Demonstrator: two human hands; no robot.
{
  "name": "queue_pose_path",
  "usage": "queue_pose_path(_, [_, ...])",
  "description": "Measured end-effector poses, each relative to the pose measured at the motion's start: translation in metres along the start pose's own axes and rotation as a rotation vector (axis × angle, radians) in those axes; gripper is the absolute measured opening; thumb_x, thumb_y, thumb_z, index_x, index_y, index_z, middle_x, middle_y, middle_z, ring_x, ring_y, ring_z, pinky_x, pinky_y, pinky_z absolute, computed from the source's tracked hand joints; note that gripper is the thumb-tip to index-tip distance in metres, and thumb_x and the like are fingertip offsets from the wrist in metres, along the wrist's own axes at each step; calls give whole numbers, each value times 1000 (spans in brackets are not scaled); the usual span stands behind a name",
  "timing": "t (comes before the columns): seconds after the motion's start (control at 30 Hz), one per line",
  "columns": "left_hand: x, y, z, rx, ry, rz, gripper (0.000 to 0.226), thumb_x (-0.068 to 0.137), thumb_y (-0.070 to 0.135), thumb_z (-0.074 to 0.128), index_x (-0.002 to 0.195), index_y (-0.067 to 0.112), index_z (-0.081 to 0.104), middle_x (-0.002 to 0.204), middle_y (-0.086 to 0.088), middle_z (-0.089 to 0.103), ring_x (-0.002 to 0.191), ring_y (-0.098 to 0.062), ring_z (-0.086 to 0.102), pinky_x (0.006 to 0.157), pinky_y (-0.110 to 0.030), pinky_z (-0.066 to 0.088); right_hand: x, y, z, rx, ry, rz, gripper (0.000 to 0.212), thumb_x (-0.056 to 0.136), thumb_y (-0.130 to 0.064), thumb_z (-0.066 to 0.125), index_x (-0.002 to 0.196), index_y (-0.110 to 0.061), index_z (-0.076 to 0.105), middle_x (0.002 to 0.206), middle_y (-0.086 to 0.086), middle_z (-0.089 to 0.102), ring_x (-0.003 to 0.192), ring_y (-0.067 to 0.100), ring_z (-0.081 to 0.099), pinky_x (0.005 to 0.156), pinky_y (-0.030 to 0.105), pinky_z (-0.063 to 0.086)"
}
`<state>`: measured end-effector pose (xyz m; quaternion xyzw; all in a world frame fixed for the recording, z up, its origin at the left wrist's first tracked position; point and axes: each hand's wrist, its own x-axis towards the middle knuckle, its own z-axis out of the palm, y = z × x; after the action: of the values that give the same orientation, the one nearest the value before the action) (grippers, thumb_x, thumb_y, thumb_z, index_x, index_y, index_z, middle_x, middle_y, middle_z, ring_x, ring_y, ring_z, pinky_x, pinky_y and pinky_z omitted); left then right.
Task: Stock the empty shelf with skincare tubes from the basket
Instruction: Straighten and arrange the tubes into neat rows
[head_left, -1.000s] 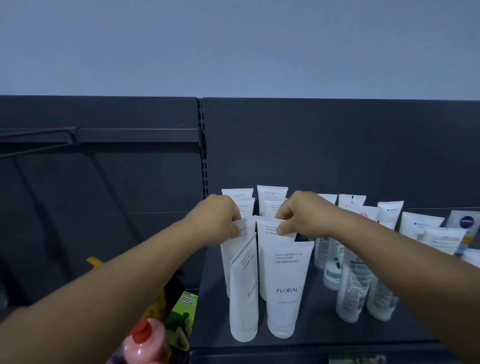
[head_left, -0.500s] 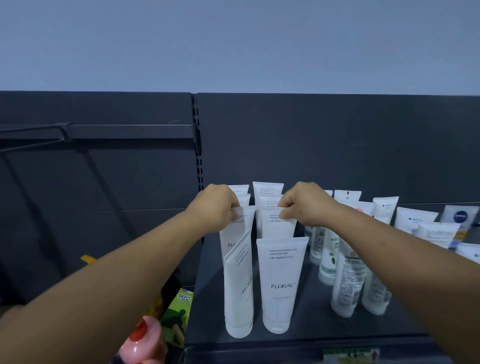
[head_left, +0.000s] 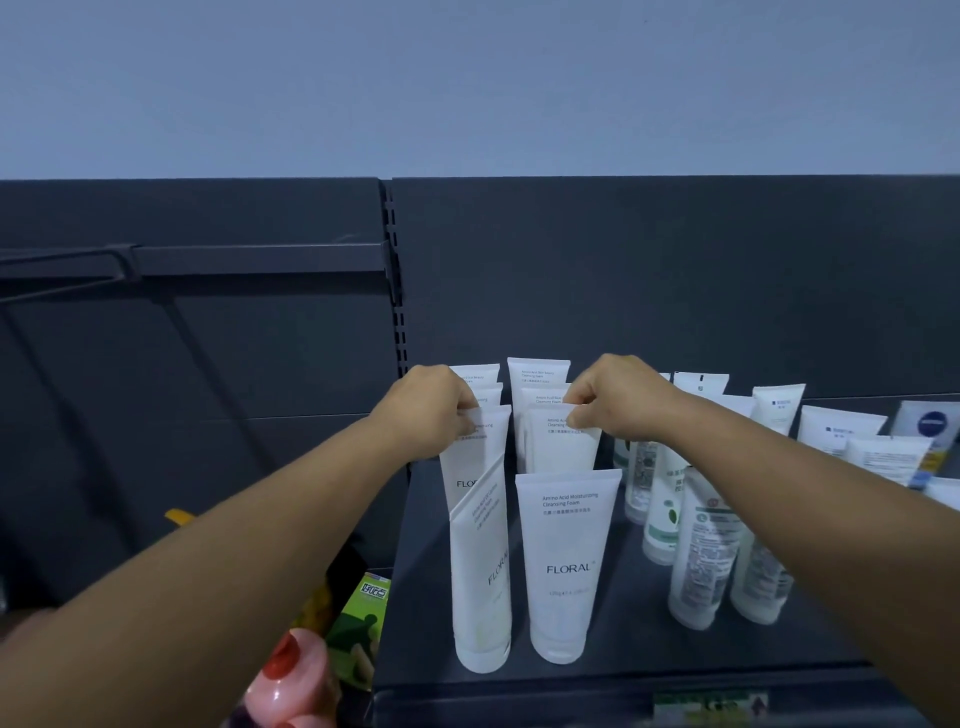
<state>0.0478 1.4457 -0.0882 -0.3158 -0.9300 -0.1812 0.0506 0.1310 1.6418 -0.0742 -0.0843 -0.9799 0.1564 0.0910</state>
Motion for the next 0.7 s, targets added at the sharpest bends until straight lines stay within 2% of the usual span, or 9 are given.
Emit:
queue_pose_path(0.1, [-1,-1,-2,-4,-6,-10,29,86,11,64,58,13,55,66,-2,55,67,-23,51,62,-29,46,-2,-2,-1,-11,-16,11,23,83,-16,65,97,2,67,85,16,62,71,21,52,63,29,45])
queue_pose_path(0.13, [-3,0,-3,-4,-5,-5,33,85,11,64,57,13,48,65,-6,47,63,-23,43,59,-28,40,-3,-2,-1,-16,-13,11,25,83,-19,67,101,-1,68,98,15,68,84,27,60,73,33,51])
queue_pose_path(0.2, [-9,4,-8,25,26,30,31,86,17,64,66,16,40,72,-2,39,67,-18,34,62,-27,32,-8,-4,-5,-23,12,-5,37,84,-24,68,111,1,63,112,18,65,103,34,59,87,42,51])
queue_pose_path(0.3, [-27,15,-19,-40,71,61,34,89,36,61,72,7,53,74,-6,49,68,-21,44,65,-31,44,-26,-13,-15,25,62,-63,34,86,-34,68,110,-11,68,105,-3,66,99,18,60,81,29,45])
queue_pose_path(0.4, [-54,31,-28,-1,-67,47,55,86,58,54,73,5,65,72,-11,60,63,-18,53,62,-34,50,-53,-26,-22,120,-1,-93,27,81,-43,71,102,-28,72,100,-16,68,97,6,61,80,21,45])
queue_pose_path(0.47, [-69,38,-29,88,-150,46,54,81,62,57,80,11,72,79,-8,70,70,-19,63,65,-34,52,-67,-31,-21,113,-74,-98,25,77,-41,74,98,-29,73,94,-17,69,93,3,63,82,23,50])
queue_pose_path(0.57, [-78,42,-26,94,-172,4,38,78,46,69,88,10,74,92,-9,73,80,-22,67,74,-37,56,-77,-31,-12,33,-142,-113,17,77,-33,75,93,-28,74,87,-16,69,84,2,63,73,21,50])
queue_pose_path(0.63, [-81,43,-23,71,-142,-19,25,80,34,70,89,12,74,92,-8,73,81,-20,68,77,-37,59,-80,-29,-8,18,-141,-122,5,79,-29,73,83,-26,73,77,-15,67,71,1,59,60,17,42])
queue_pose_path(0.7, [-83,43,-22,76,-101,-21,15,81,27,69,89,16,75,90,-4,73,84,-20,68,76,-36,59,-81,-28,-6,10,-120,-123,9,82,-26,72,73,-26,70,63,-15,60,55,-2,52,59,16,37])
